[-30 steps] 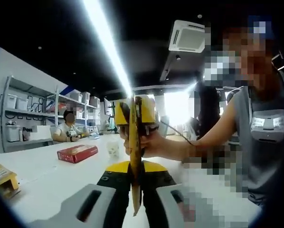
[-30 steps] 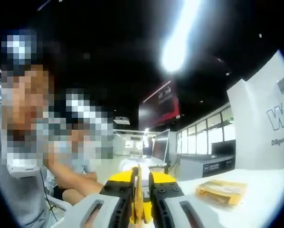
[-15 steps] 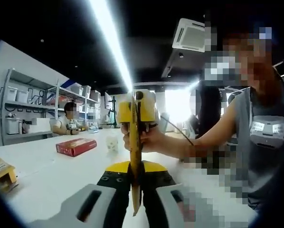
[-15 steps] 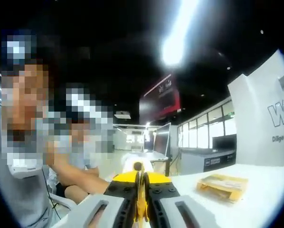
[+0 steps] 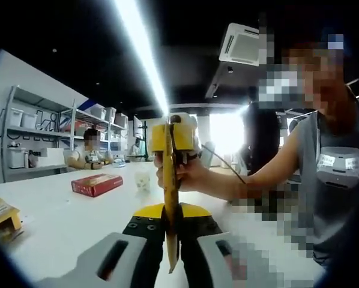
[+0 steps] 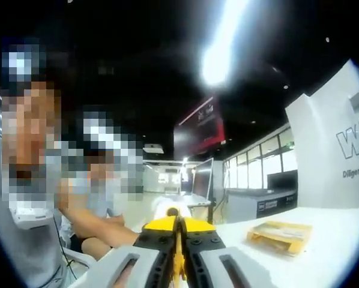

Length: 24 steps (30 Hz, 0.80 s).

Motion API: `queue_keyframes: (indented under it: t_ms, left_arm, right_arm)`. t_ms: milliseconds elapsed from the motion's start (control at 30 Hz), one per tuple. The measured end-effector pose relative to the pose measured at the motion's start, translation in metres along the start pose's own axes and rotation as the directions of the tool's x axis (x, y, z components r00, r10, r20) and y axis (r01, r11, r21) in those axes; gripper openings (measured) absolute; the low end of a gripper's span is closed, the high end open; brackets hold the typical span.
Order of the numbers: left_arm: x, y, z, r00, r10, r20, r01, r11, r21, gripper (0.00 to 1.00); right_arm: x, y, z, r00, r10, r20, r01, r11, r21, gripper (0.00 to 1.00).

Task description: Tear open the coffee pouch, take out the coffee, and pour the coffee from the pouch into the cup

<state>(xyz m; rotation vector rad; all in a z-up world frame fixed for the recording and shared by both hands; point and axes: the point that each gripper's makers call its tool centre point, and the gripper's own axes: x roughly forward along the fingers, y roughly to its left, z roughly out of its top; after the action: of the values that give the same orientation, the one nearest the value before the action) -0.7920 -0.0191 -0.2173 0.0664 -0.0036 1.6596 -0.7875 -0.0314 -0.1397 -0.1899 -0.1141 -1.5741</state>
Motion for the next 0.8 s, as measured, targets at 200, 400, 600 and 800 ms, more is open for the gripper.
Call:
queue_keyframes:
  t_ms: [200, 400, 600, 800]
  left_arm:
    - [0.003, 0.002, 0.0, 1.0, 0.016, 0.019, -0.018, 0.998, 0.068, 0.12]
    - [0.002, -0.001, 0.003, 0.999, 0.002, 0.032, -0.005, 0.997, 0.074, 0.13]
    - [-0.006, 0.004, 0.017, 0.997, 0.007, 0.078, -0.013, 0.998, 0.065, 0.14]
    - [-0.012, 0.006, 0.028, 0.997, 0.026, 0.074, -0.029, 0.999, 0.038, 0.16]
  right_arm:
    - [-0.001, -0.001, 0.0, 1.0, -0.011, -0.012, 0.011, 1.0, -0.006, 0.02]
    - [-0.003, 0.001, 0.0, 1.0, 0.001, -0.018, -0.001, 1.0, -0.005, 0.02]
    - [-0.001, 0.006, -0.007, 0.998, 0.022, -0.051, -0.023, 1.0, -0.019, 0.02]
    - [-0.004, 0.004, -0.005, 0.998, 0.021, -0.053, -0.022, 0.999, -0.024, 0.02]
